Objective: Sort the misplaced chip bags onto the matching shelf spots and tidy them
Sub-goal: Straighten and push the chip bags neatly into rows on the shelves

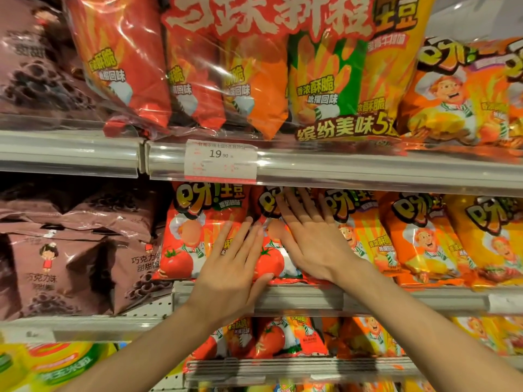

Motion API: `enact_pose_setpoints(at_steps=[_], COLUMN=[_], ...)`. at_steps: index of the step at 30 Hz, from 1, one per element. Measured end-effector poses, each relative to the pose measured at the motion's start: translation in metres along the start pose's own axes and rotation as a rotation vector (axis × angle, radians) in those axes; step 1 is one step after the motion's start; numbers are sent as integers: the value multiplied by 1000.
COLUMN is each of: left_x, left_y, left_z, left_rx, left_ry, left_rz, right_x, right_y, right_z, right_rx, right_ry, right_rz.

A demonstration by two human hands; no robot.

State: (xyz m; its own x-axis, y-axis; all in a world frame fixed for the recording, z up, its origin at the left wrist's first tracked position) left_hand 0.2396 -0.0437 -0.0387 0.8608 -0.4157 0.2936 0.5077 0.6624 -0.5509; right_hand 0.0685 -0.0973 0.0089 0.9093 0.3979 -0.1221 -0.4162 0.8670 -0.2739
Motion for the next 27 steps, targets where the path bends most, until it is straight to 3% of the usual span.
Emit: enact_pose_setpoints(at_steps=[5,14,17,22,27], left_x=[0,5,7,5,5], left_y=[1,1,1,-2,3], left_z=[0,-1,-6,-12,-5], left_rx=[-12,-5,-2,18,12], left_ry=[-28,-33,-45,-62,-39], left_rz=[-23,-66,-70,-74,-100], right_x=[0,20,29,25,21], right_y=[-1,-20,-32,-34,-32], right_z=[-6,39,36,25,30], right_rx=[15,210,72,15,18], right_ry=[-1,-63,65,157,-60], right_rz=[-63,47,38,-62,0])
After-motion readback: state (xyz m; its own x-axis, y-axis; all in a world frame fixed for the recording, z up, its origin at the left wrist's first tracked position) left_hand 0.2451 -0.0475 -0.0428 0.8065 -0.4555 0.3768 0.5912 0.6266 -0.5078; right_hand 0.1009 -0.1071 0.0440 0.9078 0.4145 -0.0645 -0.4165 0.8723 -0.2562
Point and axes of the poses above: each hand's wrist, its own y-axis away from the middle knuckle, its own z-axis out of the back of the hand, x = y × z, the point moved 4 cm from there along -y, towards the middle knuckle, and after that the axes turned 5 degrees about x, right-handed, at the moved point
